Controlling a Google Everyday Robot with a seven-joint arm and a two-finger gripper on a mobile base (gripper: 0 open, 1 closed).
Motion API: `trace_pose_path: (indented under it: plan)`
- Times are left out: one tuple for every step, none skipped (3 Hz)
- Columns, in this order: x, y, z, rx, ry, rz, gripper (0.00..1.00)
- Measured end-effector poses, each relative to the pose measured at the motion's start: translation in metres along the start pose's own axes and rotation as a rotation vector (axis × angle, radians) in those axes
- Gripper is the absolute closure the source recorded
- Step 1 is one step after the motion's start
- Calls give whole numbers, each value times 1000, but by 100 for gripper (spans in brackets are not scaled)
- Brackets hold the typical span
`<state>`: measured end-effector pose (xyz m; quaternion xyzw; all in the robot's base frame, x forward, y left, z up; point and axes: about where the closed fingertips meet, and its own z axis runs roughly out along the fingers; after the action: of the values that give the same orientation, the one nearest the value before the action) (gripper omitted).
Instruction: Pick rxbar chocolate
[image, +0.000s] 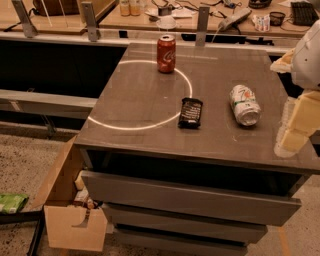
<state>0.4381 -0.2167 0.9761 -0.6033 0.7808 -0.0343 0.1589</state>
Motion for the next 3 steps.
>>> trace_pose_path:
  plan:
    - [0,0,0,0,0,0,0]
    - [-15,-7,4,-61,-45,13,0]
    - [-37,-28,19,-119,-76,90,0]
